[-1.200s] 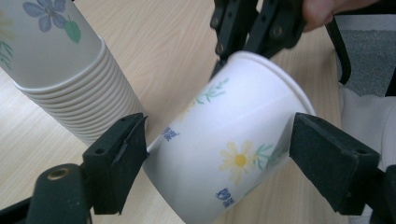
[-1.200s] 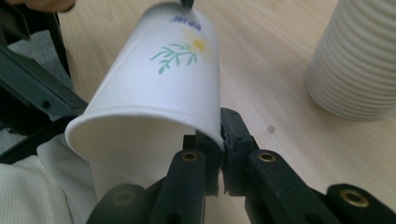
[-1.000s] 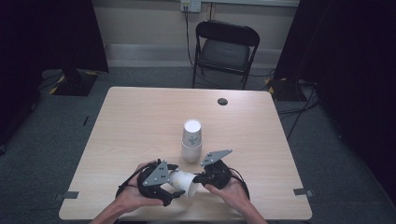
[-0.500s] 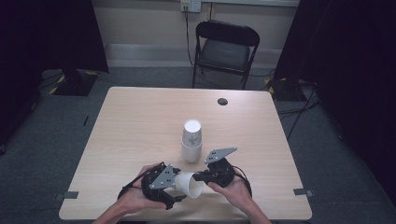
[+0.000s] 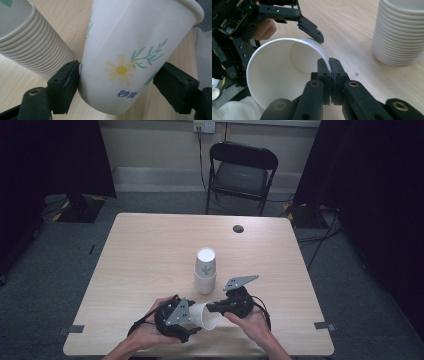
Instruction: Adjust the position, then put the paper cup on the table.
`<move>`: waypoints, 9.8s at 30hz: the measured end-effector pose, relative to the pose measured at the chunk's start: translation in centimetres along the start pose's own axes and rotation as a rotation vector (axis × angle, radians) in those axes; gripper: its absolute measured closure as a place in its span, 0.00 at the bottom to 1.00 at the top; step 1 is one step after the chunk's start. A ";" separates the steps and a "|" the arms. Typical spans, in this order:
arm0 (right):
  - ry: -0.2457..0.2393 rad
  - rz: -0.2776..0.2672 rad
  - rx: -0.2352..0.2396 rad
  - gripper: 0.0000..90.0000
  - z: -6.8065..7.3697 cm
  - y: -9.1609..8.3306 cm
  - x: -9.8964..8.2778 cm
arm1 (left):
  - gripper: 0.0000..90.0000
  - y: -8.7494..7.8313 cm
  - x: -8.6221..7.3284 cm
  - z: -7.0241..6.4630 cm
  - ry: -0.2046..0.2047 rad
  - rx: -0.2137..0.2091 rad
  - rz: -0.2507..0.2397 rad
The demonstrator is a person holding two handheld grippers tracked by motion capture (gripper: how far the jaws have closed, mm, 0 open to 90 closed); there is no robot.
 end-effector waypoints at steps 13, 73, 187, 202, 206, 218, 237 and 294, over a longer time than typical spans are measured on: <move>0.071 -0.038 0.041 0.98 -0.1 -0.1 0.1 | 0.30 0.2 0.2 0.0 0.000 0.031 0.006; 0.157 -0.069 -0.031 0.99 1.5 1.9 0.7 | 0.22 -0.3 0.7 -0.3 -0.085 0.040 -0.080; 0.185 -0.211 -0.292 0.30 -3.7 -4.7 -5.3 | 0.34 -3.8 -4.5 13.8 -0.554 0.266 -0.198; 0.187 -0.204 -0.263 0.30 -3.9 -3.9 -5.4 | 0.35 -1.5 -6.3 16.4 -0.643 0.325 -0.193; 0.192 -0.199 -0.265 0.31 -4.0 -3.8 -5.4 | 0.36 -0.5 -6.7 16.7 -0.648 0.319 -0.157; 0.223 -0.188 -0.272 0.32 -4.3 -3.6 -5.8 | 0.34 1.0 -7.2 17.2 -0.664 0.300 -0.141; 0.242 -0.200 -0.272 0.31 -4.4 -3.8 -5.9 | 0.29 2.2 -7.3 16.8 -0.679 0.260 -0.100; 0.231 -0.191 -0.280 0.25 -4.2 -3.7 -5.6 | 0.17 -2.3 -8.3 13.5 -0.645 0.205 -0.040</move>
Point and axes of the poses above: each handheld gripper's, and its own axes: y roughly forward along the jaws, x roughly out of its top, z roughly to its left, the point moved 1 cm from there along y, roughly forward along the jaws, and after that the axes turned 14 degrees about z, right-handed, at the moved point
